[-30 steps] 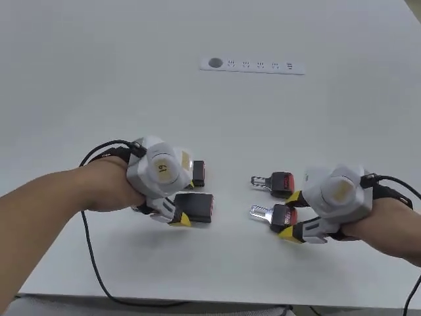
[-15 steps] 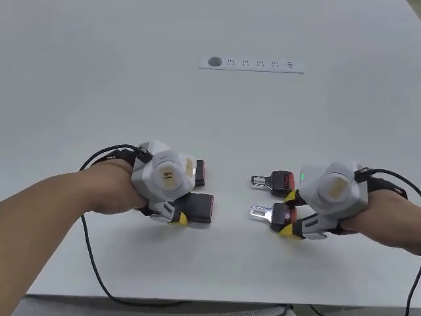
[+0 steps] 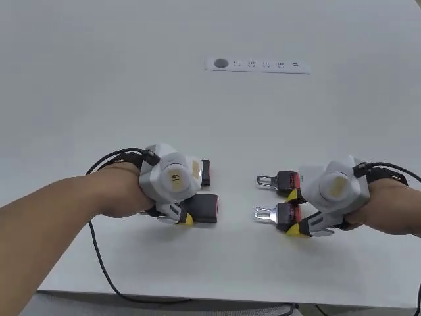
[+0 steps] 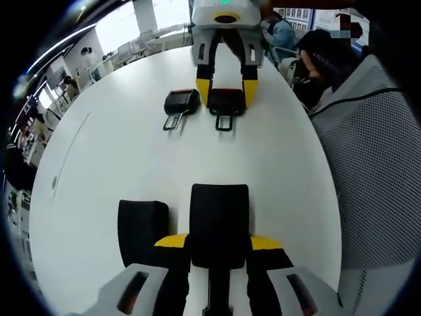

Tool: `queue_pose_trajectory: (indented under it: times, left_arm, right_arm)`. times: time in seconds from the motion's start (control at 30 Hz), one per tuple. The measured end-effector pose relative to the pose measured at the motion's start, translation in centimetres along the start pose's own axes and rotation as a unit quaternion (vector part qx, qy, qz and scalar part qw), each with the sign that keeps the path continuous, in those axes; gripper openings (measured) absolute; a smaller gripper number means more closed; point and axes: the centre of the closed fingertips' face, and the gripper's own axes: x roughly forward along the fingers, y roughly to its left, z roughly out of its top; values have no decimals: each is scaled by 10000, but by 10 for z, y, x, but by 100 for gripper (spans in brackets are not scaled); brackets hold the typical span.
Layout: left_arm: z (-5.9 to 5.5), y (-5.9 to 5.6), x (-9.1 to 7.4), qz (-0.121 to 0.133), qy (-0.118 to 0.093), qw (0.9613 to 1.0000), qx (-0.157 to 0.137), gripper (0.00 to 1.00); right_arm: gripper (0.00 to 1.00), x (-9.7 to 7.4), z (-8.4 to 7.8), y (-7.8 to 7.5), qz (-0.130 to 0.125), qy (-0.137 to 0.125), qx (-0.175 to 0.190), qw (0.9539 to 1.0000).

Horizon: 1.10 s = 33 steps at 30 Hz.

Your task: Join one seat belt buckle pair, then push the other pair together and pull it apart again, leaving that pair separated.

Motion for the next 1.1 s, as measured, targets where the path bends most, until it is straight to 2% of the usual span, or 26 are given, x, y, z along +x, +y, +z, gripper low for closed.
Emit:
queue_pose_trajectory:
  times: [0.17,0.3,0.37,0.6,0.93,1.1]
  left_arm:
    - [1,-1,1,-8,99,10000,6,33]
    - [2,-2,2,-76,44,10000,-40,33]
    - [2,-3,3,-88,-14,9997,-221,33]
    - [6,-7,2,-81,-112,9997,-212,33]
    - [4,-4,3,-137,-51,9998,-153,33]
    - [4,-4,4,-143,-49,9998,-142,33]
  right_arm:
    - [33,1,0,0,65,-18,-122,9999]
    - [33,1,1,1,91,-12,-212,9997]
    - [33,1,1,1,92,17,-188,9998]
    - [32,2,1,-1,15,75,-6,10000]
    - [32,3,6,-2,-87,134,187,9997]
    - [32,9,17,0,-122,51,176,9998]
